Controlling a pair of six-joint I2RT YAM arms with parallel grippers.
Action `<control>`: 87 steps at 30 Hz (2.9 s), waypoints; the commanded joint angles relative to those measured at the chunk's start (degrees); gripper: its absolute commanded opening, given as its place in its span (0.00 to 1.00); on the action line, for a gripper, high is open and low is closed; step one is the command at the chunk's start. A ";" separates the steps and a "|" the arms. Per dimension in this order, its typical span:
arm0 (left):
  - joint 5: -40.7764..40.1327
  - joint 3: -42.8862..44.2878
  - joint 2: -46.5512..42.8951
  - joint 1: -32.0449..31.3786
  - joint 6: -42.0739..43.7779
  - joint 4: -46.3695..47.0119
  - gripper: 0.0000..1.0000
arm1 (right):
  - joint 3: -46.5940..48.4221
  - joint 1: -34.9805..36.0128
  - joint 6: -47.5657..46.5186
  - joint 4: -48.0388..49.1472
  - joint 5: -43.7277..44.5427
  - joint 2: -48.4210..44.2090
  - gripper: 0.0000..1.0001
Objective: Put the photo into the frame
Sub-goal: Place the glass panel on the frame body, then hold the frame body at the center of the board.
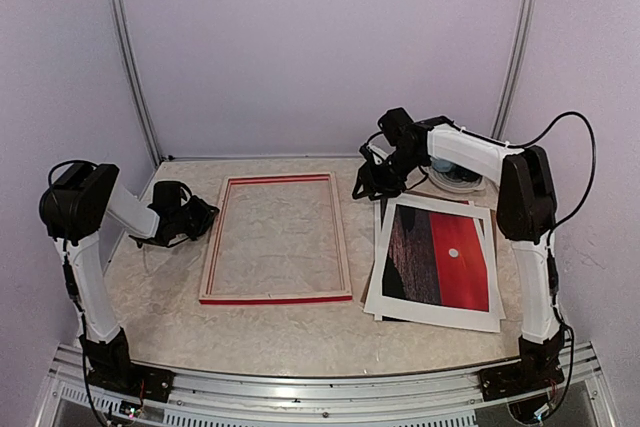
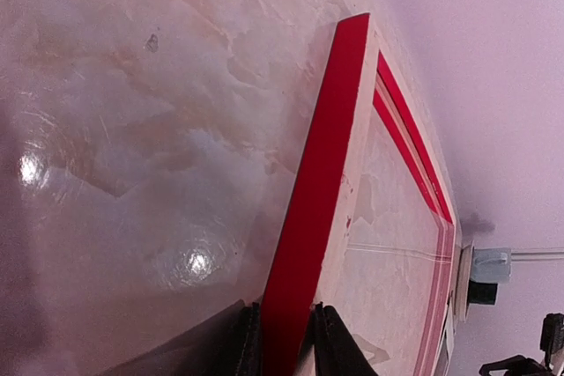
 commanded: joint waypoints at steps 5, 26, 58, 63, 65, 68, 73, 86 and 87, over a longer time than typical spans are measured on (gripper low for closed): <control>-0.81 -3.70 -1.46 -3.12 0.29 -5.55 0.21 | 3.45 0.86 0.36 2.72 7.32 4.32 0.50; -4.00 -10.06 -5.63 -5.23 -0.16 -5.22 0.21 | 3.00 2.74 -0.98 2.32 14.73 8.41 0.42; -22.24 0.93 -10.03 -12.49 10.06 -29.06 0.31 | 3.94 7.61 -2.26 1.38 18.42 10.05 0.41; -24.70 5.14 -8.95 -13.26 11.15 -33.41 0.29 | 2.99 7.63 -2.68 2.96 17.04 9.57 0.41; -25.66 6.70 -7.98 -13.40 11.47 -34.71 0.27 | 2.84 7.63 -2.95 3.45 16.10 9.69 0.41; -27.00 8.56 -6.80 -13.77 11.86 -37.23 0.25 | 2.45 7.63 -3.47 4.04 15.56 9.81 0.40; -28.39 11.84 -4.06 -14.58 12.17 -40.01 0.24 | 1.43 7.63 -3.99 5.39 15.54 10.02 0.40; -31.37 14.24 -3.09 -15.43 12.06 -43.03 0.24 | -3.50 6.94 -4.11 9.09 16.23 8.19 0.35; -31.46 14.26 -3.26 -15.43 12.13 -43.10 0.24 | -4.13 6.84 -4.04 9.80 15.80 7.67 0.35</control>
